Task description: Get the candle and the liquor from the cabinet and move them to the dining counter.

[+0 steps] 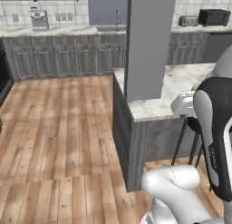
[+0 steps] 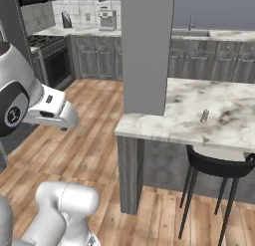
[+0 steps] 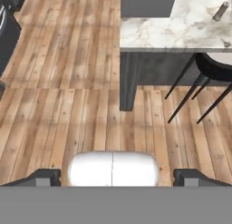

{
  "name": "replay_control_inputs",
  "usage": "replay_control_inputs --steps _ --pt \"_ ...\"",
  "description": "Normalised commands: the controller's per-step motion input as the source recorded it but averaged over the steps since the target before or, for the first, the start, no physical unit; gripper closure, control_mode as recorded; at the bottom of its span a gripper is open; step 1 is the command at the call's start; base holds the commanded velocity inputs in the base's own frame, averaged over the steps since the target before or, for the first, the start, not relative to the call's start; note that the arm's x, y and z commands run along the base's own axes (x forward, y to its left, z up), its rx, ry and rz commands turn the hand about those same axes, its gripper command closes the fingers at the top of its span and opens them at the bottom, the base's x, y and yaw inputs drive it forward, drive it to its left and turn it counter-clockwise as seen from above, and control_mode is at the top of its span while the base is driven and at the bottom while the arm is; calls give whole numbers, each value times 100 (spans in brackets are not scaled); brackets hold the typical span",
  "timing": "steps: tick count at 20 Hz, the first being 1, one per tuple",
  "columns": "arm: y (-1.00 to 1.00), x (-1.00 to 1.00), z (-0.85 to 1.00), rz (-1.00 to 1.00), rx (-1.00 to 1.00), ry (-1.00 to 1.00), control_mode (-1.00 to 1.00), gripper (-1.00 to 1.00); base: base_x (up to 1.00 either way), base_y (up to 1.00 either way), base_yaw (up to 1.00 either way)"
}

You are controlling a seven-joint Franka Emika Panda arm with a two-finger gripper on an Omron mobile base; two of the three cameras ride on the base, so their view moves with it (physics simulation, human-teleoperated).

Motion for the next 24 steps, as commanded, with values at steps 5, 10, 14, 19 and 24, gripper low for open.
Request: replay_control_inputs --steps 5,10,14,19,24 --pt "0 0 0 0 0 0 100 -100 54 100 -3" --pt "0 0 0 0 0 0 100 -100 100 100 -16" --pt "0 0 0 0 0 0 100 -100 100 100 -10" --pt "0 0 0 0 0 0 100 -100 100 89 -8" --pt "0 0 0 0 0 0 100 -100 100 33 -2"
